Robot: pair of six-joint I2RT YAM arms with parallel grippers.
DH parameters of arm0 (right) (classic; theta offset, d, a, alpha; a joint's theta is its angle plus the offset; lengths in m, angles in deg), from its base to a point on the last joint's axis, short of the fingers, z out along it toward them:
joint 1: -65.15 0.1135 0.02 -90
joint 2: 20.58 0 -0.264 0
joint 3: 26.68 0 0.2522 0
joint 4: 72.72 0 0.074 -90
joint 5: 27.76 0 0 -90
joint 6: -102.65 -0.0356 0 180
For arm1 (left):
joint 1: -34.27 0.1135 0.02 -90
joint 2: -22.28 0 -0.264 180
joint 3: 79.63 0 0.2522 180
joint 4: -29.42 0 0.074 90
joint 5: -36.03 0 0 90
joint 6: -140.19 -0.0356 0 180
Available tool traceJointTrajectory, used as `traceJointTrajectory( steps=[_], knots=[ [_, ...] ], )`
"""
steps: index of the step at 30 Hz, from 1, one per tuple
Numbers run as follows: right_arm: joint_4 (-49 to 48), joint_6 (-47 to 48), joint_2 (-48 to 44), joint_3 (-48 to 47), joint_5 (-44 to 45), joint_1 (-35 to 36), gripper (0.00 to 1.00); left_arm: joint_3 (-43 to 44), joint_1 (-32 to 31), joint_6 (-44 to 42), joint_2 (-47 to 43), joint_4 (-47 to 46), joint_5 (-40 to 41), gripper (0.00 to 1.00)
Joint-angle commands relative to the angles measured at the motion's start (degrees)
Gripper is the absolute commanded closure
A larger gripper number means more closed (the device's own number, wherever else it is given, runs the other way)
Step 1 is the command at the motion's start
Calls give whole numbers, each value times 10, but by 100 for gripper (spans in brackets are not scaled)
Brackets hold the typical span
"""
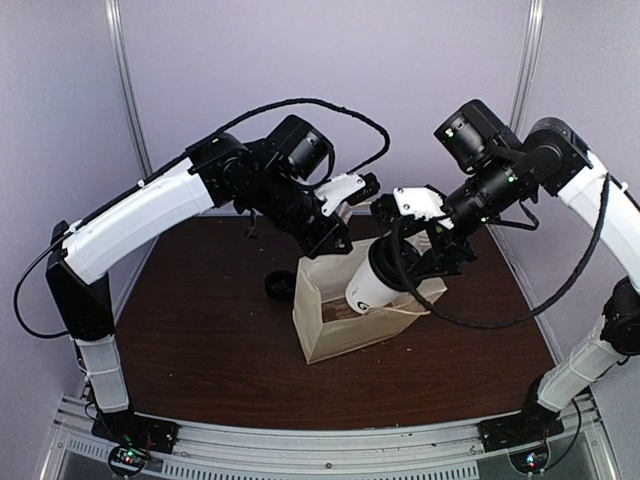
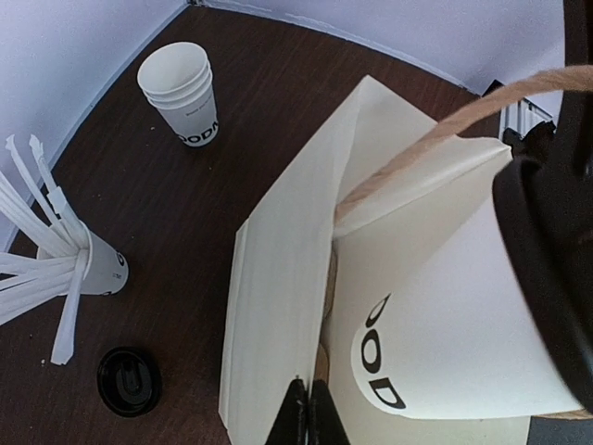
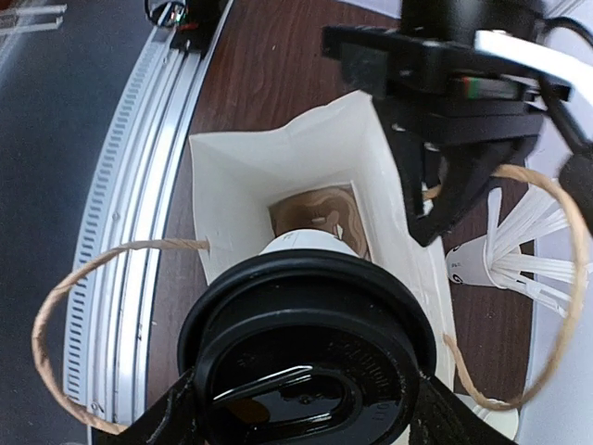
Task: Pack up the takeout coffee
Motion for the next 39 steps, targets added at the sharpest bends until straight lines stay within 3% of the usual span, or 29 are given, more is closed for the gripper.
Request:
traceJointTrajectory(
  steps=[1,6,11,18,27,39],
  knots=[
    [-24,45,-26,37,142,71,35,12,-21,-6,-23,4,60,100],
    [-34,60,-20,67,201,113,36,-2,-40,-3,-30,4,78,100],
    [-42,60,-29,83,213,125,37,-8,-84,-18,-34,0,164,100],
    [-24,80,-27,106,221,125,37,-33,-113,-21,-44,-16,196,100],
    [5,58,-24,120,178,135,40,-165,-145,-26,-116,-146,225,100],
    [-50,62,-40,228,305,200,45,-221,-194,-19,-124,-233,275,100]
  ],
)
